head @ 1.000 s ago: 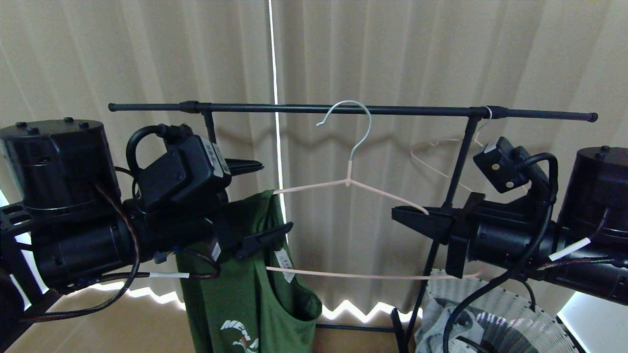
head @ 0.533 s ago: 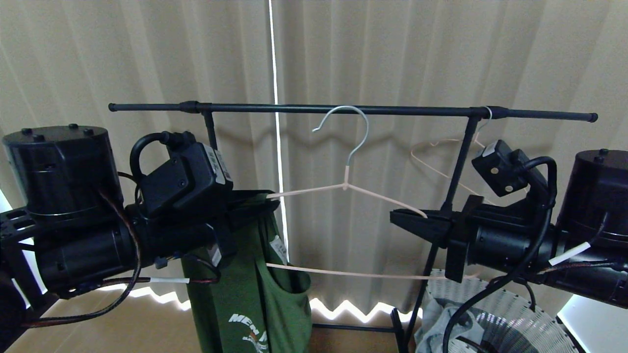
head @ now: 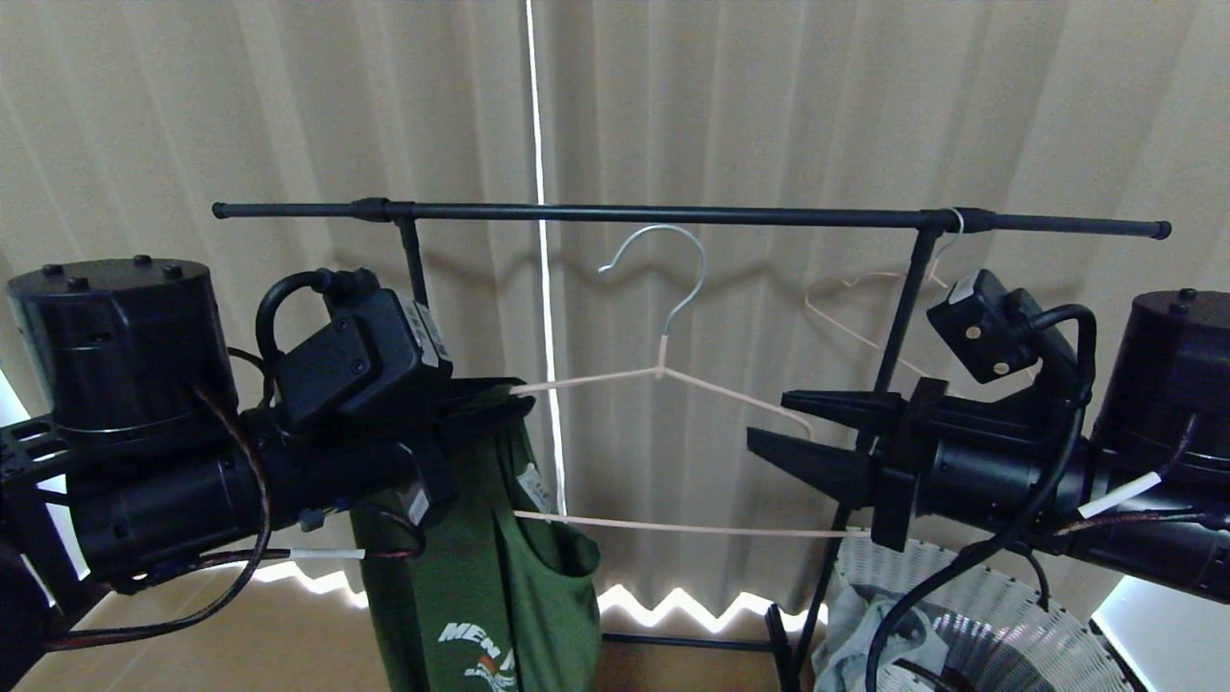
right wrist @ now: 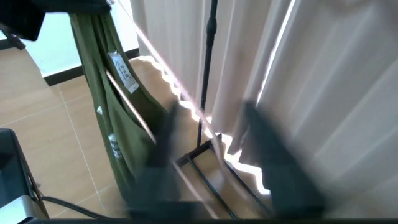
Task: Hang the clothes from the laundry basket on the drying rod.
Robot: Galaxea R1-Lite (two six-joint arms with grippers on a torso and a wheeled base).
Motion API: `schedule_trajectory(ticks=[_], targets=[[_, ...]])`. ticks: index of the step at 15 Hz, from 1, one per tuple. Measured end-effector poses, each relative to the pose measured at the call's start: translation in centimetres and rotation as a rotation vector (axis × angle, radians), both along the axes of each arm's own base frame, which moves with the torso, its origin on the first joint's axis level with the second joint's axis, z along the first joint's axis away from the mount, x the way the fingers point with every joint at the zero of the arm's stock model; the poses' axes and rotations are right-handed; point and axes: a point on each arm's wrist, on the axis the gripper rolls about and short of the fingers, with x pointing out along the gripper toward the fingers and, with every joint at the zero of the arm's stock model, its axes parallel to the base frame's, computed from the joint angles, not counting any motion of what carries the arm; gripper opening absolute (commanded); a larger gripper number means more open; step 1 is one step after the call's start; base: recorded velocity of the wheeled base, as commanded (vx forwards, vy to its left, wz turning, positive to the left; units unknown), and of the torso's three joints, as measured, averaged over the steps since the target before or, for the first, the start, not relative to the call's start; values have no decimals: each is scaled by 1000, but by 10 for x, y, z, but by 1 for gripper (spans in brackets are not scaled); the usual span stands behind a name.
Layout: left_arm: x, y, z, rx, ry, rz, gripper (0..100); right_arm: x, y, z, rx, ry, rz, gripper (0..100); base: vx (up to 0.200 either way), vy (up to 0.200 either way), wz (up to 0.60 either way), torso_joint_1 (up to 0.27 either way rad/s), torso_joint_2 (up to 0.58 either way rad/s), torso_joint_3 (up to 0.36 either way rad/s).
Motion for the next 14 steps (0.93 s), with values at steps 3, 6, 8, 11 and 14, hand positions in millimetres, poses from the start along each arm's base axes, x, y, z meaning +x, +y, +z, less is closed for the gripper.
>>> schedule_trajectory(ticks=[3, 6, 8, 11, 14], targets=[[5, 9, -4, 15, 18, 180, 0, 3, -3, 2, -15, -27, -47, 100, 0, 0, 0, 0, 0, 0], [10, 19, -9, -29, 73, 387, 0, 4, -6, -3, -75, -64, -71, 100, 0, 0, 0, 0, 0, 0], [11, 20, -9, -110, 129, 443, 0, 3, -5, -6, -94, -59, -91, 100, 0, 0, 0, 0, 0, 0], [10, 20, 5, -273, 133, 428, 0, -2, 5, -14, -105, -31, -51, 100, 0, 0, 0, 0, 0, 0], [8, 18, 13, -319, 91, 341, 0, -6, 12, -21, -109, 0, -22, 100, 0, 0, 0, 0, 0, 0]])
